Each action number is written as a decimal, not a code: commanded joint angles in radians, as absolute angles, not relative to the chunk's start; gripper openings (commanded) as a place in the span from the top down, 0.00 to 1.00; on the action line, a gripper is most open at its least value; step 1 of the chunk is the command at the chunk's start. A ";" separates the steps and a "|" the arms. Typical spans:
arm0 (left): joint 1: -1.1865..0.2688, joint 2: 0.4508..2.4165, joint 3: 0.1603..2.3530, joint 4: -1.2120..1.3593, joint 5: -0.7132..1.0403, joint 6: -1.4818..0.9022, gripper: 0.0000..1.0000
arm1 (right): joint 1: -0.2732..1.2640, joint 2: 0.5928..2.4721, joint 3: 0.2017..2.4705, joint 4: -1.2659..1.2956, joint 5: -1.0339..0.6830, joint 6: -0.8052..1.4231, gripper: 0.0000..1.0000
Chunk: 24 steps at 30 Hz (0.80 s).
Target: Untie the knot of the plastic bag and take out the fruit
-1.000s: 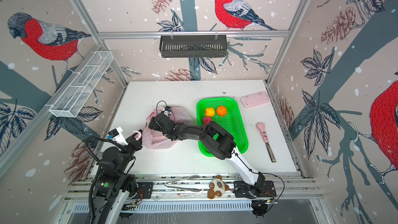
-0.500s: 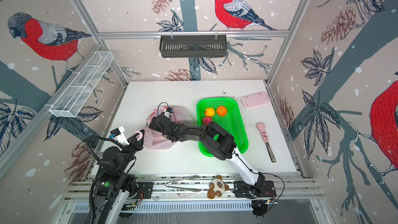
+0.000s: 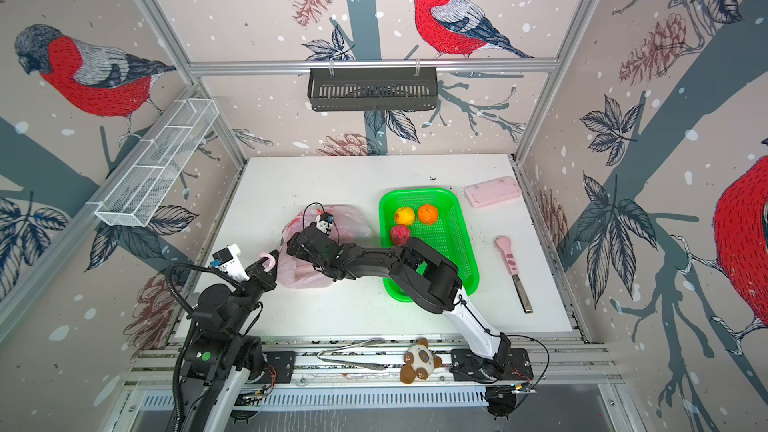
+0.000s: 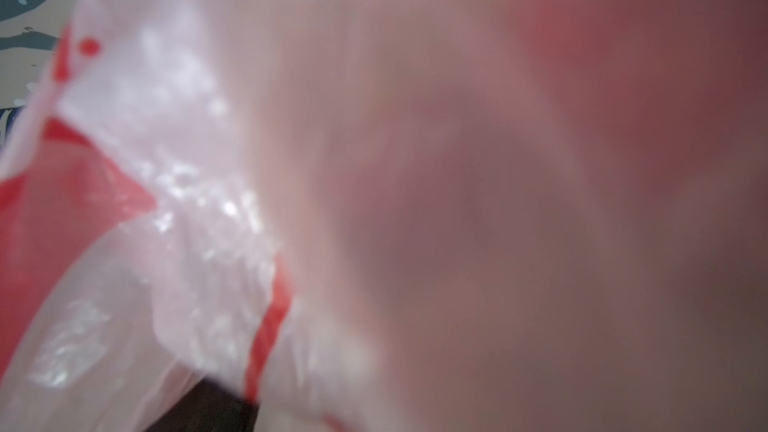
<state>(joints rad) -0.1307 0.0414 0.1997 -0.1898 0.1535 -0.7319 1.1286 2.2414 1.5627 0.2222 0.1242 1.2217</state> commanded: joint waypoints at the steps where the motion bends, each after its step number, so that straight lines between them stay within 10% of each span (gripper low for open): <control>1: -0.130 0.039 0.197 -0.147 0.158 -0.730 1.00 | 1.144 2.202 1.568 0.172 0.197 1.172 0.14; 24: -0.130 0.034 0.191 -0.144 0.162 -0.732 1.00 | 1.139 2.264 1.649 0.135 0.185 1.146 0.24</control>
